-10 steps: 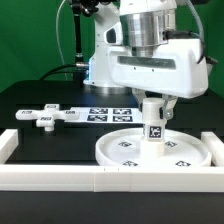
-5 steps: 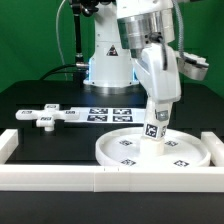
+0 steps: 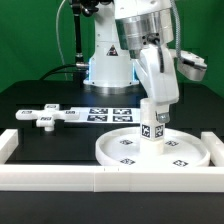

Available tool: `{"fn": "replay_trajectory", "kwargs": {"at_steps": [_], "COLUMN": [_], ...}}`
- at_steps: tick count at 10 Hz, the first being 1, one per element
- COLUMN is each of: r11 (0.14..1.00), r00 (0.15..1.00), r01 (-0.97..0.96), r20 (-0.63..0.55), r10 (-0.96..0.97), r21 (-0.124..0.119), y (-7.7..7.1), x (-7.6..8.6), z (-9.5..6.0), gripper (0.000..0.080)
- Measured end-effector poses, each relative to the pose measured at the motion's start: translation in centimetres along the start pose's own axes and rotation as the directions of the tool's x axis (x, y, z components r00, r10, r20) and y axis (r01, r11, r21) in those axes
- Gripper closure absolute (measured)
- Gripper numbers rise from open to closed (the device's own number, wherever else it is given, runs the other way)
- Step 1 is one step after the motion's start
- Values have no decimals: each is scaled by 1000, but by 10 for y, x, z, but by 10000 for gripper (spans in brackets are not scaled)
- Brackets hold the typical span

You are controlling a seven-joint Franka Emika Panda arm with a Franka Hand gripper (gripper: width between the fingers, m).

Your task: Assemble round table

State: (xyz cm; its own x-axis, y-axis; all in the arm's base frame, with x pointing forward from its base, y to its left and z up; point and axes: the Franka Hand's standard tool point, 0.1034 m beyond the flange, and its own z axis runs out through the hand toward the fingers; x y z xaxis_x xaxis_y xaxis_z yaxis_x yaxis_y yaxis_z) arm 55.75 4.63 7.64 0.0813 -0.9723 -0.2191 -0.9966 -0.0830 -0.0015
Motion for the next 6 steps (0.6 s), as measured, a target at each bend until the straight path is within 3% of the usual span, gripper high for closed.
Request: {"fn": "replay_trajectory", "kwargs": {"at_steps": [4,6], "r11": [961,880], "r00": [961,880], "r01": [278,475], "r20": [0,7], "r10": [-278,-475], "r21": [0,-22], "y": [0,1], "x": [-1,-2], "z": [1,0], "gripper": [151,151]}}
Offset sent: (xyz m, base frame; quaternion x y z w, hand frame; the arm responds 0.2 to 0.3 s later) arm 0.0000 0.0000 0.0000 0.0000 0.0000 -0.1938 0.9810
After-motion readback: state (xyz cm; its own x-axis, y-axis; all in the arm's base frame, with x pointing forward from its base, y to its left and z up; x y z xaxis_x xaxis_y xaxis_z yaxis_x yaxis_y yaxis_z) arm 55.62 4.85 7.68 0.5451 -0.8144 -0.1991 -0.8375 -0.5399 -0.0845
